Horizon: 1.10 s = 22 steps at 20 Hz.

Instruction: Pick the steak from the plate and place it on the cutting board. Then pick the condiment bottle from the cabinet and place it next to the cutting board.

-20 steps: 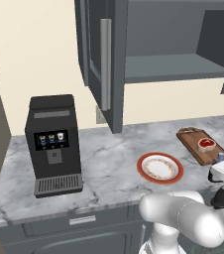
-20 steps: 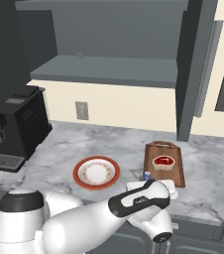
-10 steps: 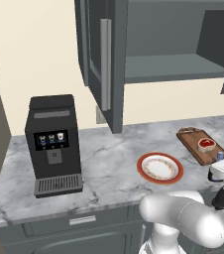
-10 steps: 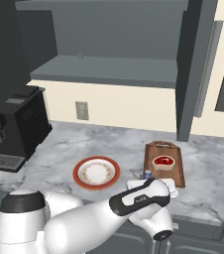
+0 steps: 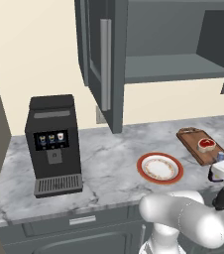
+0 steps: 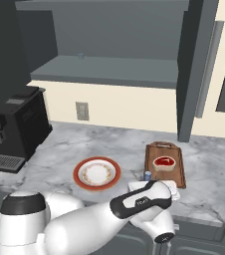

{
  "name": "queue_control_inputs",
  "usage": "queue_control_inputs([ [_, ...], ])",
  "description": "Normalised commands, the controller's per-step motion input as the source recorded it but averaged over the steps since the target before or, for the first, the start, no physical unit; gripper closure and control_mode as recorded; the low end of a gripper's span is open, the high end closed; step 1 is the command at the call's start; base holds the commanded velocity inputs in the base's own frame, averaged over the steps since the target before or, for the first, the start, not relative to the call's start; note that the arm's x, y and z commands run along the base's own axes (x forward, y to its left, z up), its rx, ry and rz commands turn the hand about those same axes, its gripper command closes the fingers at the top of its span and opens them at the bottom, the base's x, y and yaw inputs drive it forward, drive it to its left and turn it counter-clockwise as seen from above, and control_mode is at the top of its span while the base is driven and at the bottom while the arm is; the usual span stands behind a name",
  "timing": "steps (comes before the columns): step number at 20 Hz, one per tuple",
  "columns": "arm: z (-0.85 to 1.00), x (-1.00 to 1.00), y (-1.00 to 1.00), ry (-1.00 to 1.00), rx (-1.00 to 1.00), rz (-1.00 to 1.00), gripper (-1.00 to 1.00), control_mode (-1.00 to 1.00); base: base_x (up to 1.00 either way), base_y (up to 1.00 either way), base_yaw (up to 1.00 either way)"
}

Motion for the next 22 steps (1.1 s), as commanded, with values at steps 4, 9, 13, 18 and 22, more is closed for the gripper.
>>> queue_control_inputs([
  [4, -0.03, -0.20, -0.13, -0.04, 0.03, 0.00, -1.00, -1.00, 0.00, 0.00, 0.00],
  [9, 0.00, -0.29, -0.04, -0.05, 0.02, 0.00, -1.00, -1.00, 0.00, 0.00, 0.00],
  [13, 0.00, -0.28, 0.00, -0.03, 0.02, 0.00, -1.00, -1.00, 0.00, 0.00, 0.00],
  [18, 0.02, -0.46, -0.01, -0.05, 0.01, 0.00, -1.00, -1.00, 0.00, 0.00, 0.00],
  [22, 0.20, -0.51, -0.12, -0.01, 0.00, 0.00, -1.00, -1.00, 0.00, 0.00, 0.00],
])
